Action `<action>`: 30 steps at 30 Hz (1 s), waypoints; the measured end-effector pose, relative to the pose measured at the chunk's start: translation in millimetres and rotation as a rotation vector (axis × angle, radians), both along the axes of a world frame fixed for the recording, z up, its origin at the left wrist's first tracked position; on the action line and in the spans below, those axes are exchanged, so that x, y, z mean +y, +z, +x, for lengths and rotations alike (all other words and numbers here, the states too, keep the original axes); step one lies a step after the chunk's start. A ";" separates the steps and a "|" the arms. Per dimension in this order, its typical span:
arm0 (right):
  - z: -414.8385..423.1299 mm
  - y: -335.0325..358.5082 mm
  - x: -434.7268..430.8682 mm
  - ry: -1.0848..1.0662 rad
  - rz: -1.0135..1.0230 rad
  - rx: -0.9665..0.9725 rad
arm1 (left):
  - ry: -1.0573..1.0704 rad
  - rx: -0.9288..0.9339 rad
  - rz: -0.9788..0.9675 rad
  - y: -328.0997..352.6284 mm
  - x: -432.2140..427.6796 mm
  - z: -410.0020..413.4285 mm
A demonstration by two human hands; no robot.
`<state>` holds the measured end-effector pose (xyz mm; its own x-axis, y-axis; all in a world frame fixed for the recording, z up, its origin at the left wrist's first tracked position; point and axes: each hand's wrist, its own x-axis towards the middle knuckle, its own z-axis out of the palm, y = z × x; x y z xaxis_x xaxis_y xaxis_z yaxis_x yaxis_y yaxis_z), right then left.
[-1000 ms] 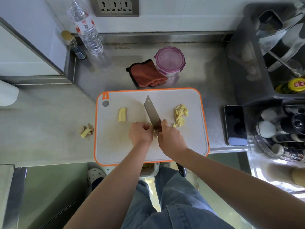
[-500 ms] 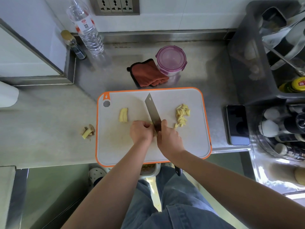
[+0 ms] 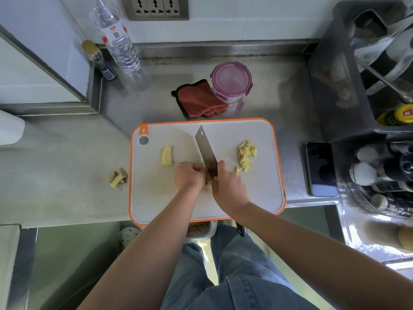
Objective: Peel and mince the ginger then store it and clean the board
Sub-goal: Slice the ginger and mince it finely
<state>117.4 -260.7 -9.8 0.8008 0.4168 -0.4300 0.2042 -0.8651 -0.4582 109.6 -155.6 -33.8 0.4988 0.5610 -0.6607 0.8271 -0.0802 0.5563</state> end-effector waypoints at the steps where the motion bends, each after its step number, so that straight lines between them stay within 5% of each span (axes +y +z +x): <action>1: 0.0 0.4 -1.7 0.010 -0.005 0.000 | -0.003 -0.008 -0.001 0.9 -0.2 -1.5; 11: -1.1 3.5 -18.0 0.207 -0.067 -0.025 | -0.109 -0.055 0.031 5.6 5.3 -22.5; 16: -6.8 3.7 -13.5 0.207 -0.097 -0.048 | -0.061 -0.323 0.542 15.3 16.7 -16.5; 20: -9.9 6.1 -11.9 0.277 -0.105 -0.055 | -0.372 -0.521 0.860 21.6 25.4 14.3; 24: -14.9 4.7 -11.6 0.325 -0.139 -0.065 | -0.866 -0.395 0.912 8.8 32.7 37.3; 30: -8.1 -2.0 -7.6 0.355 -0.158 -0.061 | -0.944 -0.206 0.902 2.9 33.0 32.6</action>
